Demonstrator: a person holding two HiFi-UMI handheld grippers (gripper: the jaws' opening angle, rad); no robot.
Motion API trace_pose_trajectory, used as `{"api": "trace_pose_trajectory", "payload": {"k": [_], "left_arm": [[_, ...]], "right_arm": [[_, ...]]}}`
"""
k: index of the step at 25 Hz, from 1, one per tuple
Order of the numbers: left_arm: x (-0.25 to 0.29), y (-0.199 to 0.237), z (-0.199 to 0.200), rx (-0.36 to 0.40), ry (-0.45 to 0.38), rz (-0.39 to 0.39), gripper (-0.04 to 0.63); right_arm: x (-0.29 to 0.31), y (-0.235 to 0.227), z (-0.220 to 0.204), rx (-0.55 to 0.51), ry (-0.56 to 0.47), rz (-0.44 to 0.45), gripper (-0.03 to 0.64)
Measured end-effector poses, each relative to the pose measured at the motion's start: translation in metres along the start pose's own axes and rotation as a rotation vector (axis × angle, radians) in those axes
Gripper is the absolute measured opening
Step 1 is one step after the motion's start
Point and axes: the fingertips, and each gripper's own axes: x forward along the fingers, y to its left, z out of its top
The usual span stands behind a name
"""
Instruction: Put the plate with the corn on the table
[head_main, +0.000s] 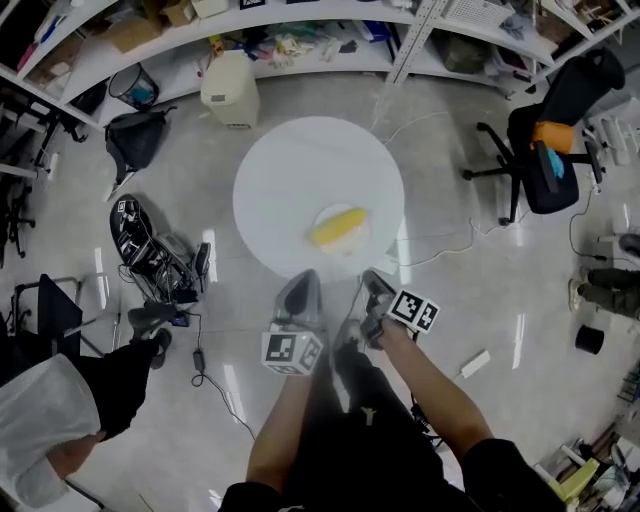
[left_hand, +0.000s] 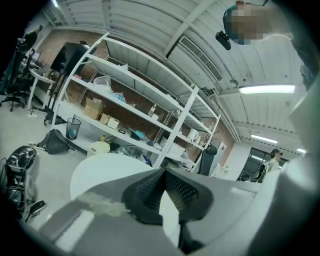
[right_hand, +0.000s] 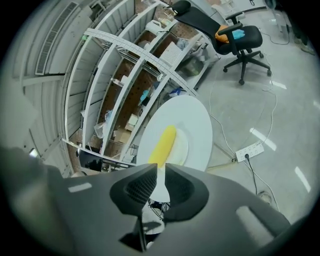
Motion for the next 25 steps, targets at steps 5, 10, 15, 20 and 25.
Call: {"api": "trace_pose_trajectory", "payload": {"k": [5,10,15,20,25], "left_arm": [[-0.002,-0.004,0.006,0.006,-0.002,0.003,0.003],[-0.002,-0.01,0.008,-0.004,0.0,0.007,0.003],[0.001,-0.015,0.013,-0.014,0.001,0.008,0.003],[0.004,-0.023,0.026,0.0,-0.008,-0.007,0.003],[0.004,-0.03,0.044,0.01,-0.028,-0.019,0.003]], "right_arm": [[-0.002,0.019,0.005,-0.117,0.015,-0.001,0.035],[-0.005,0.039,0.015,-0.274,0.017,-0.012,0.019],[-0.007,0.059,0.025,-0.409,0.013,-0.013,0.009],[-0.012,0.077,0.033,-0.549,-0.006,-0.036,0.009],[-0.019,0.1,0.037,-0.659,-0.021,-0.035,0.008]]}}
